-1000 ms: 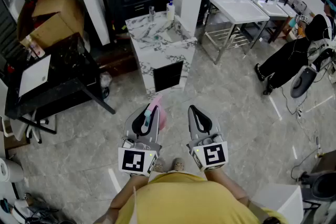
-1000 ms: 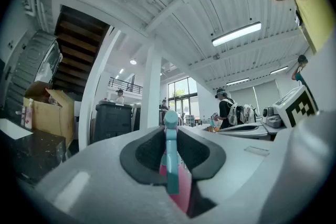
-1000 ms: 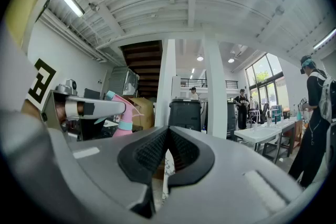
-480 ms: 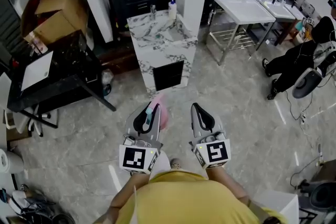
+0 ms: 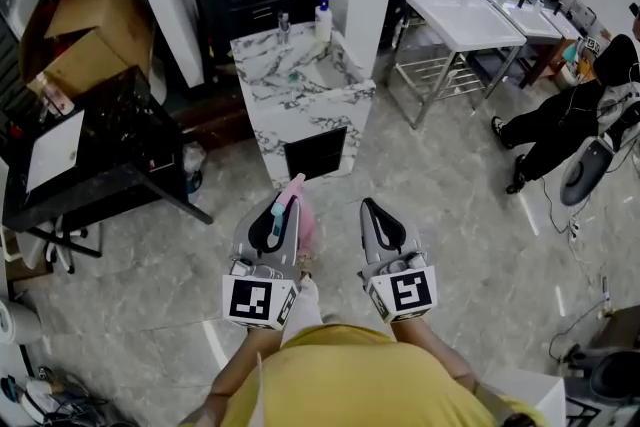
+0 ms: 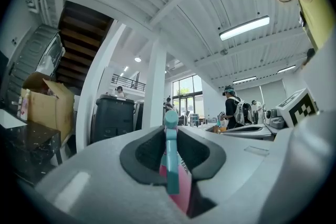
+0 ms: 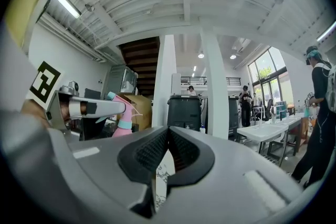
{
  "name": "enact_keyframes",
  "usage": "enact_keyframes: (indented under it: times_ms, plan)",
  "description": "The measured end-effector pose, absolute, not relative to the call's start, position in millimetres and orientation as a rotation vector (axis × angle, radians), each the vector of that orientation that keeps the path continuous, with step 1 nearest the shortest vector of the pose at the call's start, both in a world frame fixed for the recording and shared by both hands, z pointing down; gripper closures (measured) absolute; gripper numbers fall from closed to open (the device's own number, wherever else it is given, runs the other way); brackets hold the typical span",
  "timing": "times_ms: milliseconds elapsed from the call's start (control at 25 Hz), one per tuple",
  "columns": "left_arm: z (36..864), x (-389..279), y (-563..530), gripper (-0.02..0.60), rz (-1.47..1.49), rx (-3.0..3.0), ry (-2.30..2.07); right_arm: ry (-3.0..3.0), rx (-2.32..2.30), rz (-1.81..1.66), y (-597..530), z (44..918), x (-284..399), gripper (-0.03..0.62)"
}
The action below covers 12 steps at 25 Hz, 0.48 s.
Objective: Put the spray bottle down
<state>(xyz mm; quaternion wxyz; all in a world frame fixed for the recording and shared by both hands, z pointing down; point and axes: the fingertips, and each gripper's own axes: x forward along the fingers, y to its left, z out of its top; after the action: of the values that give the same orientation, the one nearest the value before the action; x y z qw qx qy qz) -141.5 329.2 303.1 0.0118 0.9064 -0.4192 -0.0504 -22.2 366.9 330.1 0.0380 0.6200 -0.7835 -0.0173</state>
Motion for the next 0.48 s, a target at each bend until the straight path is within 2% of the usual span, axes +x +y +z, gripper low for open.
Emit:
enact_keyframes:
  times_ms: [480]
  plan:
    - [306, -120, 182, 0.520, -0.118, 2.875, -1.170, -2.349, 1.949, -0.041, 211, 326, -11, 0.592]
